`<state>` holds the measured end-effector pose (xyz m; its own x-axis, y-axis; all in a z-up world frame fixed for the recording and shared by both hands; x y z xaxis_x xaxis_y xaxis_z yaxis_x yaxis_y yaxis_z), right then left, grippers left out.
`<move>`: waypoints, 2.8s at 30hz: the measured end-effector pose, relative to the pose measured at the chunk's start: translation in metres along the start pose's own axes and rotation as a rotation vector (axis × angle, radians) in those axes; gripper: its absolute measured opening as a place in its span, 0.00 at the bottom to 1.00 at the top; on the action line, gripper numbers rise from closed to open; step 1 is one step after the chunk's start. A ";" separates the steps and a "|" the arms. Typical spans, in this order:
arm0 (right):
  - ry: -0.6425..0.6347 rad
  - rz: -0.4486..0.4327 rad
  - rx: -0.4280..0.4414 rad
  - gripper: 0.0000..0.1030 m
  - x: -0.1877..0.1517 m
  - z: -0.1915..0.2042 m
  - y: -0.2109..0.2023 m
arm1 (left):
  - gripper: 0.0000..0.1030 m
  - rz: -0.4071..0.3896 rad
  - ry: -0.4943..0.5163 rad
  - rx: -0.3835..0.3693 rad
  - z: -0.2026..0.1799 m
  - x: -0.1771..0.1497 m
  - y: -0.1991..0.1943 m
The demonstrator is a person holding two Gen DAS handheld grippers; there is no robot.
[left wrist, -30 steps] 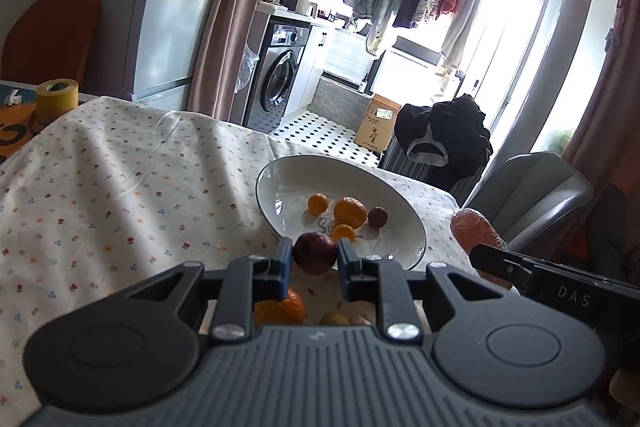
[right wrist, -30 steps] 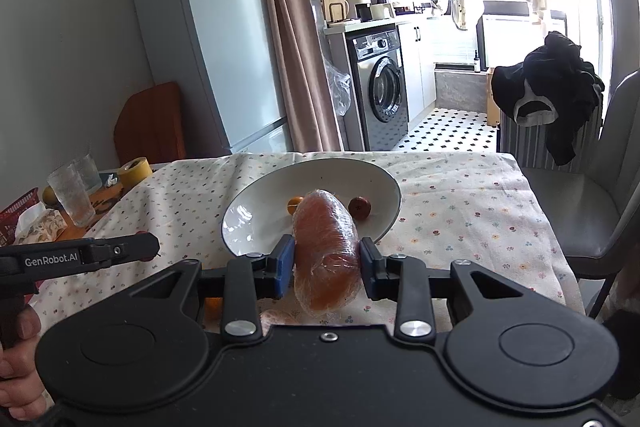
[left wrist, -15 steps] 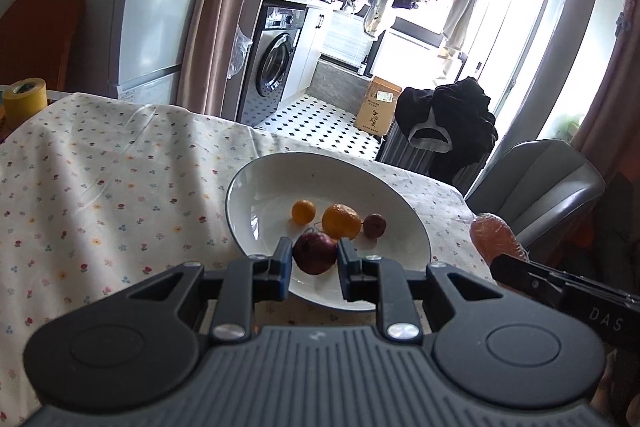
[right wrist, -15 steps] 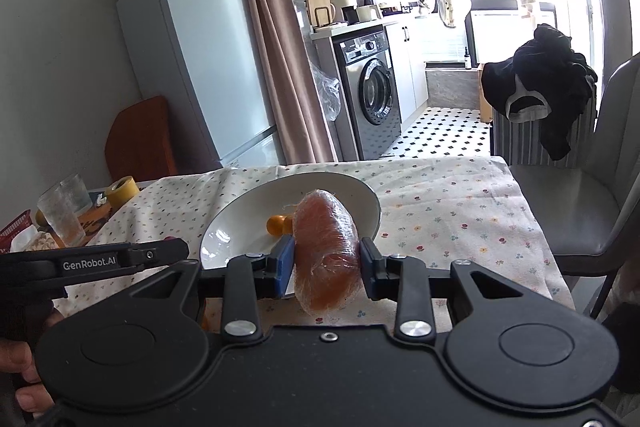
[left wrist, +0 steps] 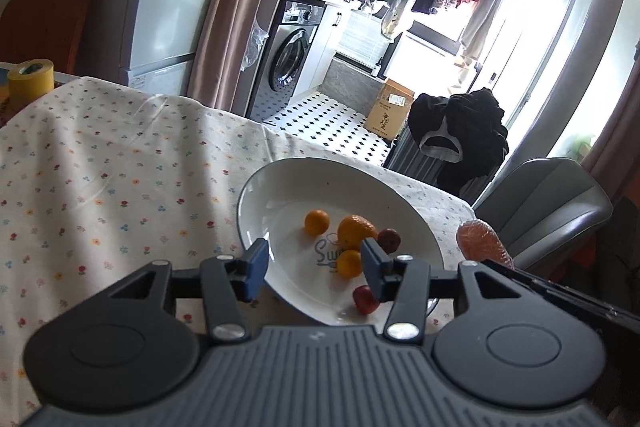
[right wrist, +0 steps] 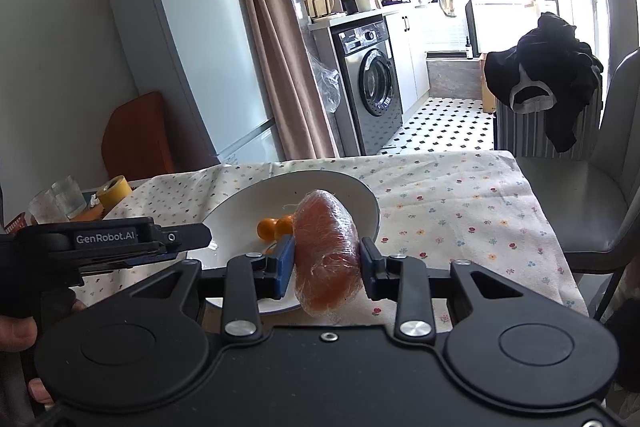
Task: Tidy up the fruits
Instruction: 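Open the right tool to drop the wrapped item into the bowl, then withdraw both open tools from the bowl toward the remaining fruit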
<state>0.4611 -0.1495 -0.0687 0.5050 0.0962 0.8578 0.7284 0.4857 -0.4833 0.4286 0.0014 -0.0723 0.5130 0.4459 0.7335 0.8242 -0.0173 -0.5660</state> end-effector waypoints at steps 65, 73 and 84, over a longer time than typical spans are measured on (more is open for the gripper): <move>0.068 0.036 0.032 1.00 -0.079 0.048 -0.103 | 1.00 -0.011 -0.046 -0.015 0.059 -0.082 -0.129; 0.048 0.053 0.010 0.94 -0.089 0.047 -0.097 | 1.00 -0.006 -0.049 -0.015 0.069 -0.082 -0.129; -0.020 0.076 0.044 0.71 -0.095 0.068 -0.079 | 0.99 -0.014 0.024 -0.010 0.062 -0.085 -0.121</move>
<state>0.3240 -0.1377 -0.0997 0.5483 0.1510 0.8225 0.6673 0.5138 -0.5392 0.2706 0.0209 -0.0891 0.5069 0.4249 0.7500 0.8337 -0.0206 -0.5519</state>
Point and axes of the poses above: each gripper's, at about its wrist camera, not at the fingertips, and y roughly the way its jaws point, z to its left, x to its top, the point moved 10 cm from there along y, roughly the way its jaws point, and after that the axes turned 4 degrees about -y, right-handed, at the moved point
